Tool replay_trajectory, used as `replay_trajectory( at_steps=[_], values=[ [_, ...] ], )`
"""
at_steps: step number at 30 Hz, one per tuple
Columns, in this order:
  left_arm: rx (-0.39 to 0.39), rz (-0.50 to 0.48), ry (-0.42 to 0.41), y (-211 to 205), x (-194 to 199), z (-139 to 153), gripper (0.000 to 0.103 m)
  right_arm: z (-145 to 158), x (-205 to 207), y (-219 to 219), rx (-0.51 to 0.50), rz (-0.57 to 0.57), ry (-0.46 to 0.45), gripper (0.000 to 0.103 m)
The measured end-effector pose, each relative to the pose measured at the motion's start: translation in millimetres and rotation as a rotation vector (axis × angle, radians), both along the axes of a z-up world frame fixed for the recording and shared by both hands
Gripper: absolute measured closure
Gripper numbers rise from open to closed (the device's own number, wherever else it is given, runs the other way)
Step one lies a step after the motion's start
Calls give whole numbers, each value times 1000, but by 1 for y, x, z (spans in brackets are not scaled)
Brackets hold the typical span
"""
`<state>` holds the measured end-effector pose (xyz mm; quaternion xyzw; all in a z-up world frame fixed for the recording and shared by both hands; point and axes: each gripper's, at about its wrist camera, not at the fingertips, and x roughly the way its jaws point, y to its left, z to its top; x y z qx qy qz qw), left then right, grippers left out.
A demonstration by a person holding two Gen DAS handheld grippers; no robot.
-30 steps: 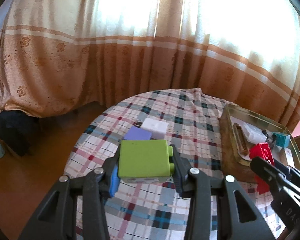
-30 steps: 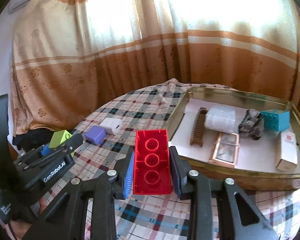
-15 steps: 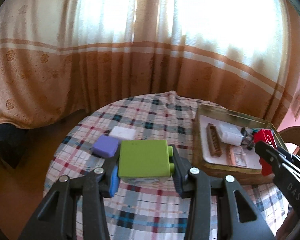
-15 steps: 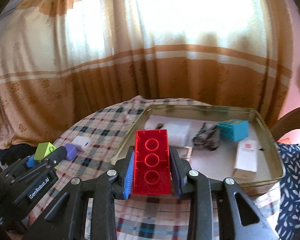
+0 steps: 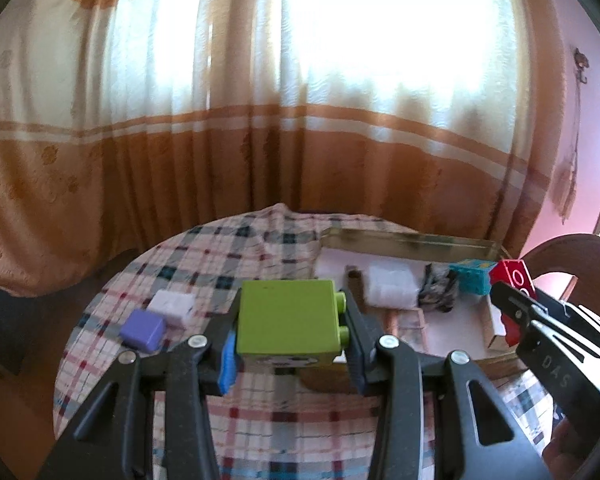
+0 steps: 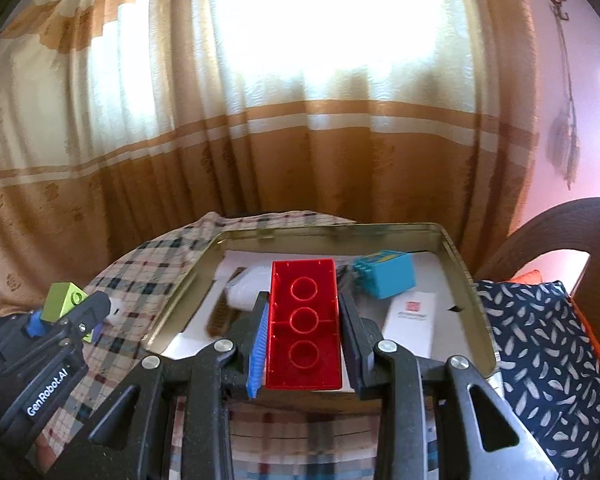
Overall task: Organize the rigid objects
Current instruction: 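Carry the red brick and green block over the gold tray with both tools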
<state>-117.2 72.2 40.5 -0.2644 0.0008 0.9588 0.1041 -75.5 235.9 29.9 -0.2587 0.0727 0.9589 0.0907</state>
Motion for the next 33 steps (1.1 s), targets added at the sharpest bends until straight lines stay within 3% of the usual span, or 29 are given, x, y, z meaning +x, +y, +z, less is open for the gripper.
replay_trajectory(
  at_steps=[16,33],
  values=[
    [-27,-106,12,64,-6,3,61,2,1,58,3,-108,-4,68],
    [-57,-127,-10,102,-23,-5,61,-1,-15,87,19,-148,-20,68]
  ],
)
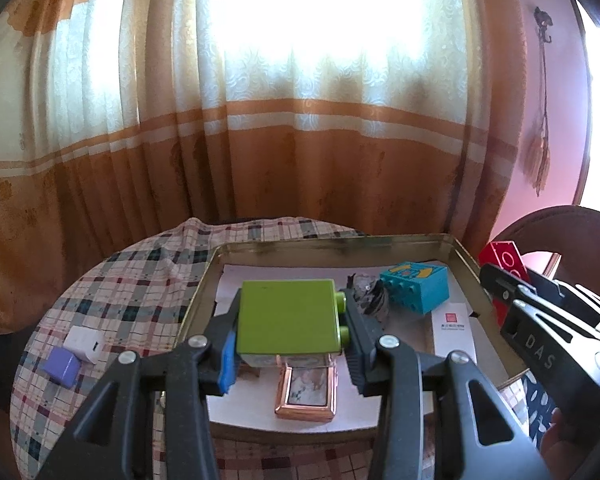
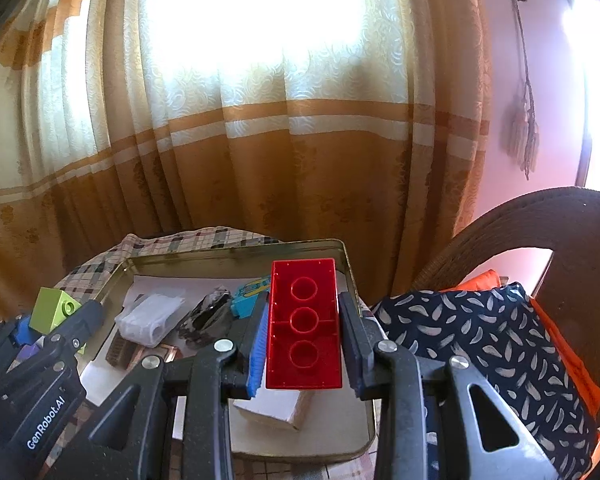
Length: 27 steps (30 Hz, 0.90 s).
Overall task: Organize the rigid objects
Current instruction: 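Carry the red brick and green block over the gold tray with both tools, then release the red brick into the tray with the right tool while the left tool releases the green block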
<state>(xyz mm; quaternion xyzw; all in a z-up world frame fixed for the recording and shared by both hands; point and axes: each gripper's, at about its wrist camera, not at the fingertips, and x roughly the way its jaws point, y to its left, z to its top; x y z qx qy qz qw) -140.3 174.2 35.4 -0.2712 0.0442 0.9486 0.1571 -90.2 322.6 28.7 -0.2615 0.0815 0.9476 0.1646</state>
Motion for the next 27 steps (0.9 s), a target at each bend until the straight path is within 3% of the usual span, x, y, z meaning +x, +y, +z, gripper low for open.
replay_trajectory(
  at_steps=[27],
  values=[
    [-48,35,-50,12,-31,-30,61,-25,-41,2,2,21,-110,69]
  ],
)
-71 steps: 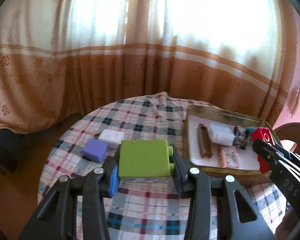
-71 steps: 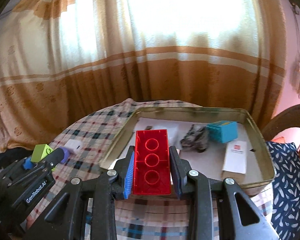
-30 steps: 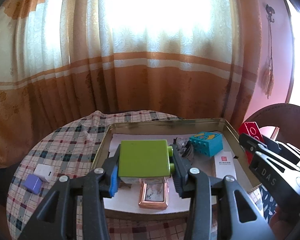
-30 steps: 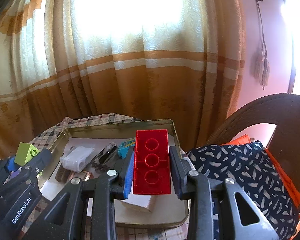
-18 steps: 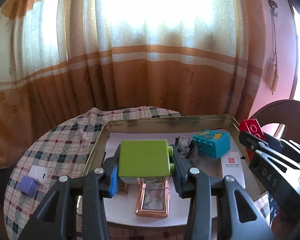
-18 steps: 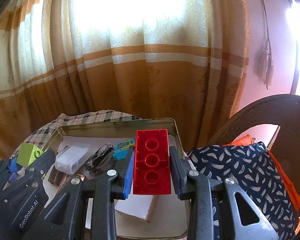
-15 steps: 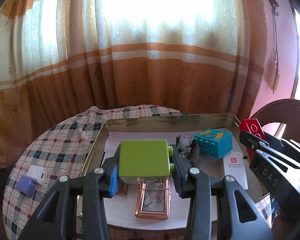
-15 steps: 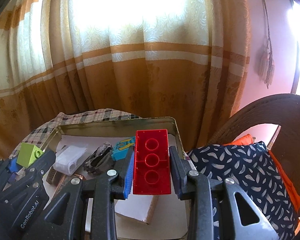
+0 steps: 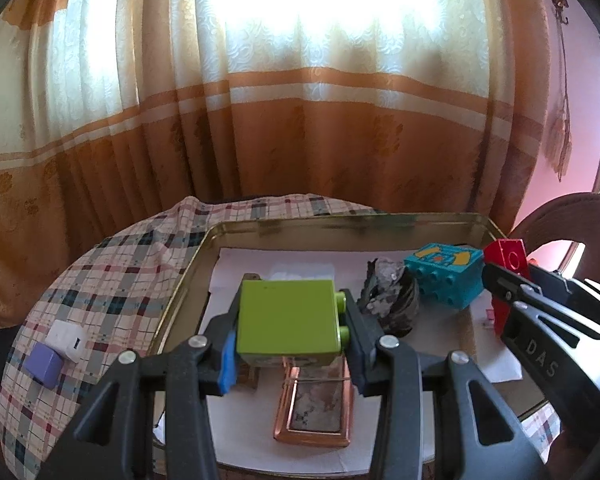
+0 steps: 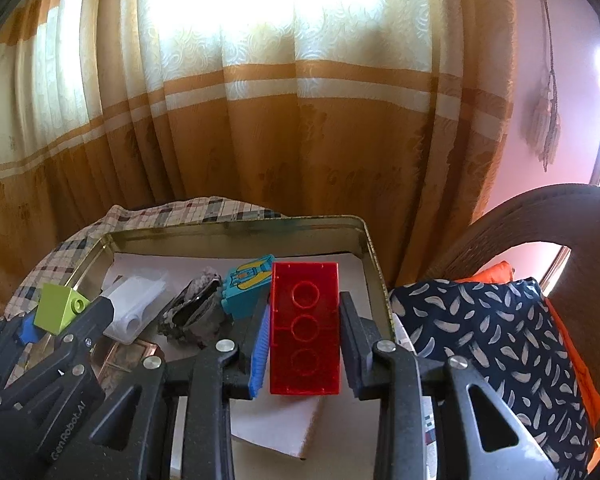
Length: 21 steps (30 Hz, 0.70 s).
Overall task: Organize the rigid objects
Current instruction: 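Release the red brick into the tray with the right tool while the left tool releases the green block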
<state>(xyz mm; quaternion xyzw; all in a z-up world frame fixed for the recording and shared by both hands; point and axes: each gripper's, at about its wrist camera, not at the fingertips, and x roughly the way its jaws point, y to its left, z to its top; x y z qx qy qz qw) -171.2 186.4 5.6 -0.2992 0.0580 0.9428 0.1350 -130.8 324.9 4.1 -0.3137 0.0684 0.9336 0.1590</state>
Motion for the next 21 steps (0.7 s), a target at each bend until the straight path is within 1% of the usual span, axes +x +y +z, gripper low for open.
replay_trajectory(
  at_steps=[3,6,7,8,9,10,11,13,16,18,21],
  values=[
    [-10,13,-4,0,-4,-3,61,-1,-3,-1,2,5,-2,69],
    [-37,29,-5,2,-7,-8,60,0,-7,-3,-16,41,6,68],
    [-37,36,1,1,-6,-9,57,1,-8,-4,-16,49,6,60],
    [-29,49,6,-2,-4,-8,42,2,-8,-6,-10,55,5,54],
    [-15,57,11,-5,-2,-7,31,3,-7,-8,0,57,7,39],
    [4,70,26,-10,2,-5,11,6,-5,-11,17,55,17,29],
    [17,83,47,-14,6,-2,0,11,-1,-15,45,46,40,28],
    [30,86,105,-20,17,5,1,17,4,-20,65,45,63,28],
    [-14,94,148,-25,27,10,1,26,9,-26,42,56,75,26],
    [-25,107,147,-31,29,10,0,31,11,-29,23,62,84,26],
    [-6,133,110,-48,28,8,0,35,16,-40,9,81,94,25]
  ],
)
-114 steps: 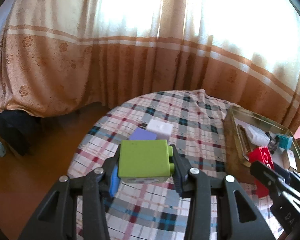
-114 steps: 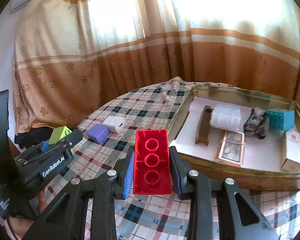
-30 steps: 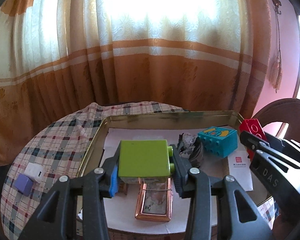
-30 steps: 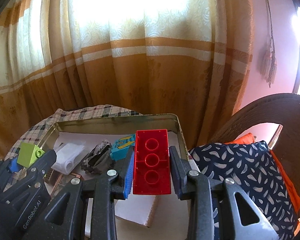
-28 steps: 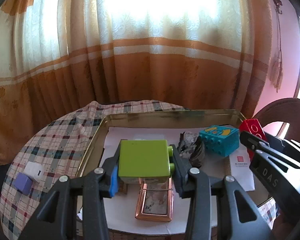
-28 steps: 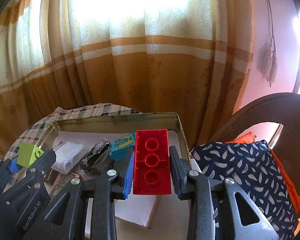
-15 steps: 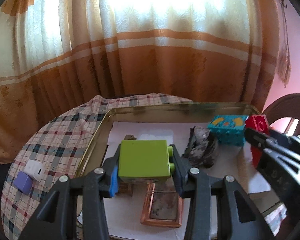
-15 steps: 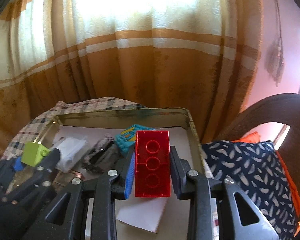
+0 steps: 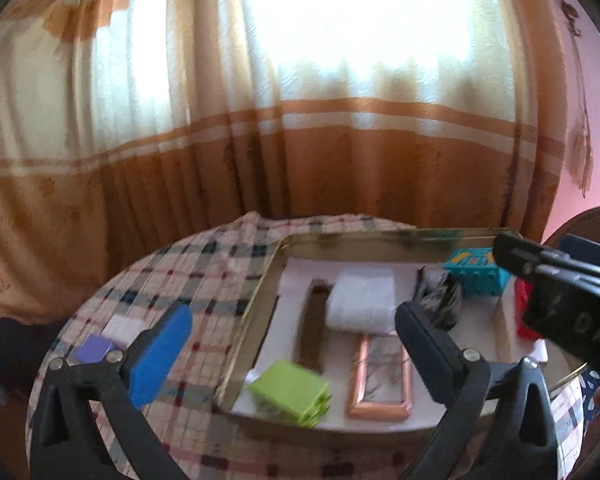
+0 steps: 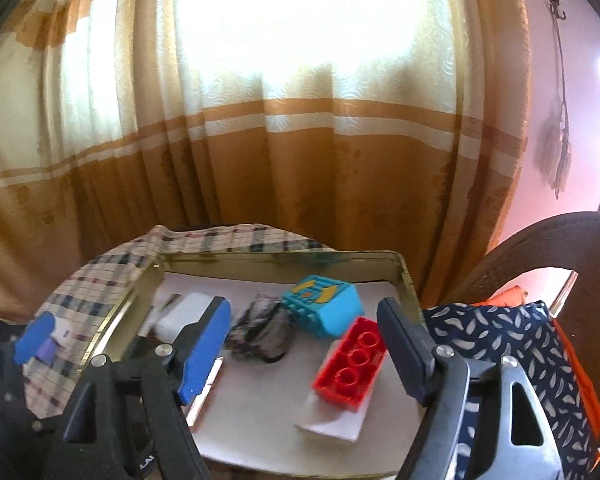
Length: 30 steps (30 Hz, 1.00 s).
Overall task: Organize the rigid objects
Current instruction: 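Release the red brick into the tray with the right tool while the left tool releases the green block, then move both tools from the tray toward the purple and white blocks on the table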
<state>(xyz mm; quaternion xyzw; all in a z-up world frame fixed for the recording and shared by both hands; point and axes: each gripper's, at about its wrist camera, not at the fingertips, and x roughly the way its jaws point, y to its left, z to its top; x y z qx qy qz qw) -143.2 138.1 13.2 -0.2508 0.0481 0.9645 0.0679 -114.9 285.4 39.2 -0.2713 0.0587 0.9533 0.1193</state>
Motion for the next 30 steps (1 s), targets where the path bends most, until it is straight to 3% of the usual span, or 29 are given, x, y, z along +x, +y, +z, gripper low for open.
replay_trajectory(
  at_steps=[20,25,30],
  values=[
    [-8,210,45,-111,11,-4,0,-10,10,-86,3,90,27,22],
    [32,247,29,-132,10,-8,0,-11,10,-102,9,105,40,22],
    [22,275,40,-145,11,-6,0,-15,14,-116,5,114,72,21]
  ],
)
